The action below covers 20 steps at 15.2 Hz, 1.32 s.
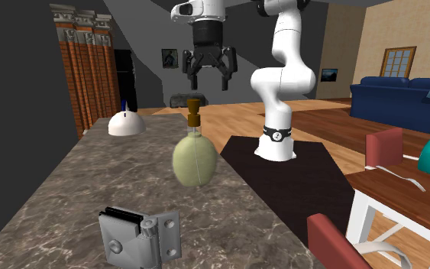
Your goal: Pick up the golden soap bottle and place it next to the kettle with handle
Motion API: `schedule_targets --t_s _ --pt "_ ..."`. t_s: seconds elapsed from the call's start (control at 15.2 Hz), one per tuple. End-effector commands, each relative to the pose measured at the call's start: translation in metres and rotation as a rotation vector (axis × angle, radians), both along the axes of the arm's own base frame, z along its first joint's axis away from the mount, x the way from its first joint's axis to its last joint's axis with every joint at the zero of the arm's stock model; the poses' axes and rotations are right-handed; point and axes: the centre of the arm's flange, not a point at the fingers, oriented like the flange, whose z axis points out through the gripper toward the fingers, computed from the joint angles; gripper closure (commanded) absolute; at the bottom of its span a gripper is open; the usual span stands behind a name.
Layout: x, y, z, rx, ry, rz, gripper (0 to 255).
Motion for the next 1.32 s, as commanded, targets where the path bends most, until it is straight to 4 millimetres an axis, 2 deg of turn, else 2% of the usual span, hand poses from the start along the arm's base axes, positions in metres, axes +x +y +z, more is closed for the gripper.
schedule_targets --t_s 0.0,0.13,0.66,1.12,1.19,1.25 --pt "0.006 -0.024 -0.011 0.0 0.004 -0.019 0" --pt "0.009 -0.042 -0.018 0.001 0.006 -0.033 0" --pt "0.009 -0.041 -0.058 0.001 0.006 -0.033 0" --pt "0.009 -0.041 -0.058 0.001 0.006 -0.033 0" --pt "0.009 -0.041 -0.058 0.001 0.006 -0.033 255" --pt "0.009 -0.041 -0.058 0.001 0.006 -0.033 255"
